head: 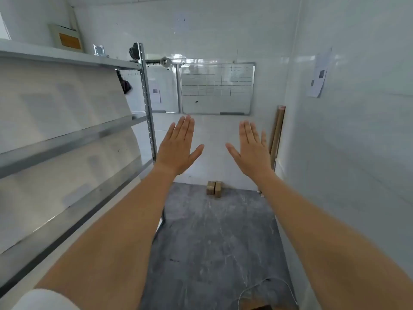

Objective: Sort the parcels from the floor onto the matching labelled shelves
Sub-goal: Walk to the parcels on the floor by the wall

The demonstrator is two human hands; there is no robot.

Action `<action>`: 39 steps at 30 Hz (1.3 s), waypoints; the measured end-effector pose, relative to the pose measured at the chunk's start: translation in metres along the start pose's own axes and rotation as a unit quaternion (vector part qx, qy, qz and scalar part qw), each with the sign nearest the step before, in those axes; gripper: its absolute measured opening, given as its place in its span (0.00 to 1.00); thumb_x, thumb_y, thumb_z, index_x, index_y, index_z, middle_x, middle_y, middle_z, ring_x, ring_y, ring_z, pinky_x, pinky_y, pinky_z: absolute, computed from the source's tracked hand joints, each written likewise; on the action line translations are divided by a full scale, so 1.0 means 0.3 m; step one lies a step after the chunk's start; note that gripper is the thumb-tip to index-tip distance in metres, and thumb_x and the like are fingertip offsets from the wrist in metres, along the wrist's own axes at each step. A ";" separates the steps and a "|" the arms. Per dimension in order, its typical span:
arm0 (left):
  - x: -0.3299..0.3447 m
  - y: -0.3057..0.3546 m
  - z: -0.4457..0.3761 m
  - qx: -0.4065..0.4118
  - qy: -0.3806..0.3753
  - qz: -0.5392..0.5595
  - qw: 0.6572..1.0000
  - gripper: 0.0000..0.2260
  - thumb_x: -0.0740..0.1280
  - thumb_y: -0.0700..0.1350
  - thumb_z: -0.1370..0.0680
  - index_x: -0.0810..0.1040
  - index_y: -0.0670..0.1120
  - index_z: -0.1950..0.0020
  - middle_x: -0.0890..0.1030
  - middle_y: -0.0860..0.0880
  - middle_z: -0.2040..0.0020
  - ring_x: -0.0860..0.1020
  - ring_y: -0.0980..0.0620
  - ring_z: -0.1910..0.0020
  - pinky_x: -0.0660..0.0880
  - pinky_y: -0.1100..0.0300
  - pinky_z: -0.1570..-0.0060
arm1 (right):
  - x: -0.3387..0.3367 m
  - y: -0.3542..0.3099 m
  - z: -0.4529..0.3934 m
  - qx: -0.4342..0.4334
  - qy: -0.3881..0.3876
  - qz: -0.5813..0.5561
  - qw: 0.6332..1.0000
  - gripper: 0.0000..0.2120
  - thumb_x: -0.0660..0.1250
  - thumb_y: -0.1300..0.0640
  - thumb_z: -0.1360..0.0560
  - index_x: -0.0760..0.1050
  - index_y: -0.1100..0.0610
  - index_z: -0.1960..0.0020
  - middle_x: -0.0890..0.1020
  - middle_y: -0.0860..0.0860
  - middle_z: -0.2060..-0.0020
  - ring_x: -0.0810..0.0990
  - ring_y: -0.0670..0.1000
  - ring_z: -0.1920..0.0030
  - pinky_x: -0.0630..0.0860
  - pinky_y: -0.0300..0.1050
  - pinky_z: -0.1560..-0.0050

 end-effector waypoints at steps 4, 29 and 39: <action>0.078 -0.086 -0.063 -0.001 -0.007 0.003 1.000 0.34 0.48 0.60 0.17 0.43 0.40 0.19 0.45 0.43 0.17 0.43 0.47 0.19 0.40 0.52 0.20 | 0.084 -0.027 -0.082 0.006 -0.015 0.019 1.000 0.39 0.48 0.36 0.16 0.40 0.59 0.16 0.46 0.55 0.15 0.43 0.55 0.15 0.38 0.56 0.18; 0.657 -0.453 -0.508 0.005 -0.037 0.023 0.999 0.34 0.47 0.60 0.17 0.41 0.41 0.19 0.43 0.44 0.17 0.41 0.48 0.19 0.37 0.53 0.22 | 0.630 -0.077 -0.644 0.019 -0.056 0.036 0.998 0.40 0.47 0.36 0.16 0.40 0.60 0.16 0.46 0.56 0.15 0.43 0.55 0.15 0.38 0.54 0.18; 0.895 -0.457 -0.822 -0.037 -0.040 0.063 0.997 0.33 0.48 0.59 0.16 0.41 0.41 0.19 0.43 0.44 0.17 0.41 0.48 0.19 0.39 0.53 0.21 | 0.804 0.092 -0.949 0.012 -0.060 0.055 0.997 0.40 0.46 0.35 0.16 0.42 0.60 0.16 0.47 0.55 0.15 0.44 0.54 0.15 0.39 0.55 0.17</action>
Point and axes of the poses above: each hand's wrist, its own z-axis away from the middle knuckle, its own x-axis out of the palm, y = z × x, the point moved 3 cm from there along -z, towards the middle knuckle
